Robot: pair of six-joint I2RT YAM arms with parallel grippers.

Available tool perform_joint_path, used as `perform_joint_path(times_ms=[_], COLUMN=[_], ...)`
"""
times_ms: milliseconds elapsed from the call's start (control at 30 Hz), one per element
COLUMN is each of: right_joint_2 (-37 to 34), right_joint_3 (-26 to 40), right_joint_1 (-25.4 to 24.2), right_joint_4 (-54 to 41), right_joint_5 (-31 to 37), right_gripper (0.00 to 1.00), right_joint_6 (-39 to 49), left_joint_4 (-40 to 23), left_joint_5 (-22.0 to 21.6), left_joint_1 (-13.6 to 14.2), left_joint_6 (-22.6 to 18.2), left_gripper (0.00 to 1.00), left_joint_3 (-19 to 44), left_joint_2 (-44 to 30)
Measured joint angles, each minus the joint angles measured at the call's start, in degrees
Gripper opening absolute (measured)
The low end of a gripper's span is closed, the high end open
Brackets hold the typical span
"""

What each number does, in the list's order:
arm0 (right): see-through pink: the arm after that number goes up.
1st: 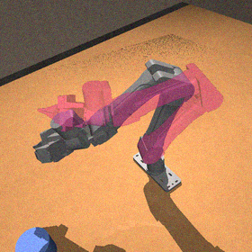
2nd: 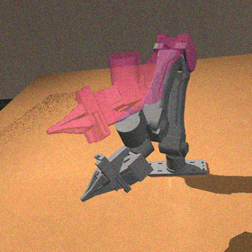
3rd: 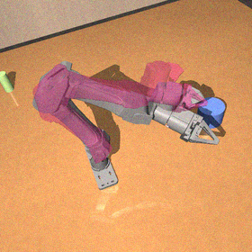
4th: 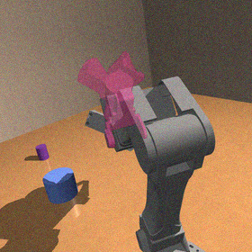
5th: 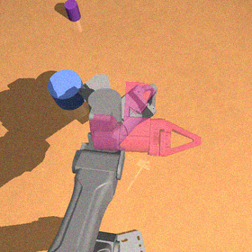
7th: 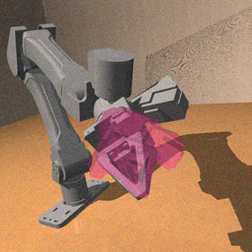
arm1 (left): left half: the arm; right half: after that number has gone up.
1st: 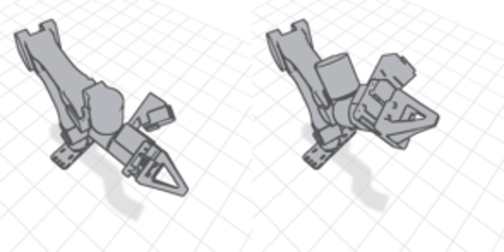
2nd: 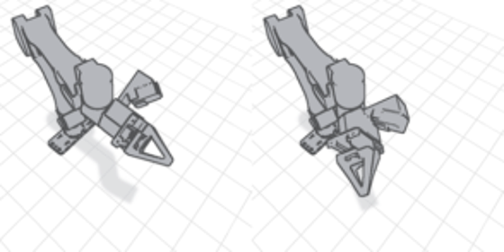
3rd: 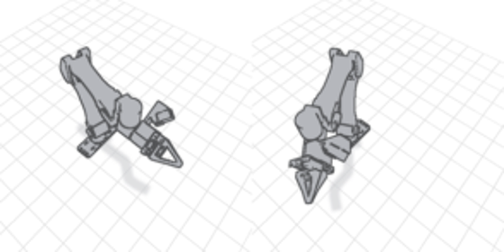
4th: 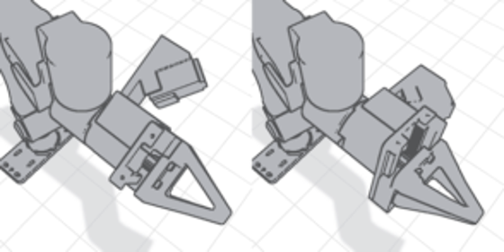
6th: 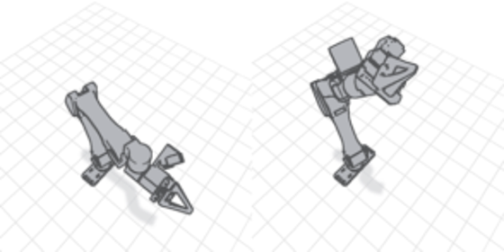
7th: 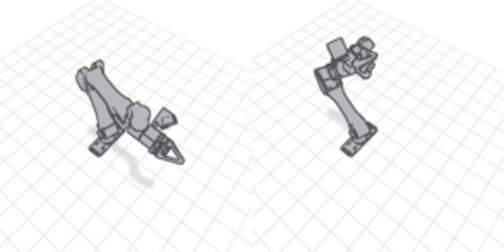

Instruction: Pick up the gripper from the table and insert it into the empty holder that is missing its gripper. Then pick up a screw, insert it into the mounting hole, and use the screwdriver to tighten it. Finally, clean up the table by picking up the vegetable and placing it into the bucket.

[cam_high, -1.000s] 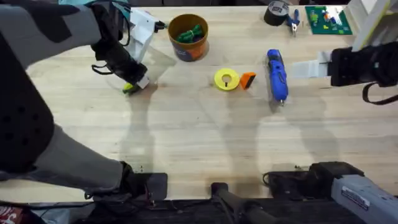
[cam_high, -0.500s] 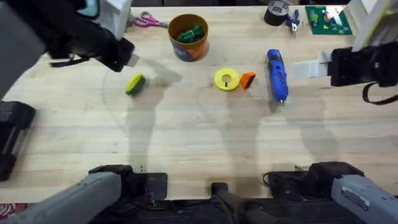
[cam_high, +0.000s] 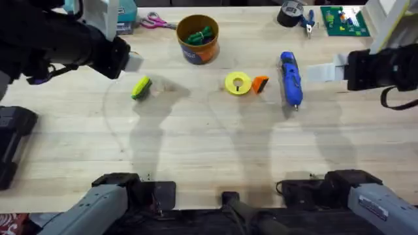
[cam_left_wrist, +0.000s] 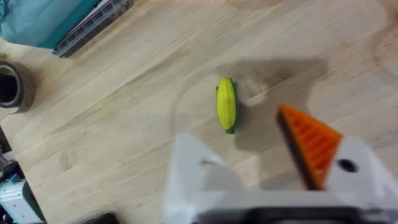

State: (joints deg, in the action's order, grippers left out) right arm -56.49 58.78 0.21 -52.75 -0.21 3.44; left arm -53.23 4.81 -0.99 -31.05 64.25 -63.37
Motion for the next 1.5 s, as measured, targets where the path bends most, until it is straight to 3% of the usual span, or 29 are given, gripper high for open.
perform_joint_path(times_ms=[133,200,500,800,900,1100,1333,1500], right_joint_2=[0.00,0.00,0.00,0.00,0.00,0.00,0.00,0.00], right_joint_3=[0.00,0.00,0.00,0.00,0.00,0.00,0.00,0.00], right_joint_1=[0.00,0.00,0.00,0.00,0.00,0.00,0.00,0.00], right_joint_4=[0.00,0.00,0.00,0.00,0.00,0.00,0.00,0.00], right_joint_5=[0.00,0.00,0.00,0.00,0.00,0.00,0.00,0.00], right_gripper=[0.996,0.996,0.996,0.996,0.995,0.996,0.996,0.996], right_joint_6=[0.00,0.00,0.00,0.00,0.00,0.00,0.00,0.00], left_joint_4=[-0.03,0.09,3.83,7.53,7.54,7.51,9.44,18.87], left_joint_5=[-0.01,0.07,0.09,0.11,0.05,-0.81,-1.46,-1.28], left_joint_1=[0.00,0.00,0.00,0.00,0.00,0.00,0.00,0.13], left_joint_6=[0.06,0.99,11.28,29.96,34.16,37.01,33.40,31.73], left_gripper=[0.885,0.979,0.986,0.986,0.986,0.986,0.986,0.986], left_joint_3=[0.00,0.00,0.00,0.00,0.00,0.00,-0.08,-6.12], left_joint_2=[0.02,0.00,0.02,0.00,0.00,0.00,0.01,2.02])
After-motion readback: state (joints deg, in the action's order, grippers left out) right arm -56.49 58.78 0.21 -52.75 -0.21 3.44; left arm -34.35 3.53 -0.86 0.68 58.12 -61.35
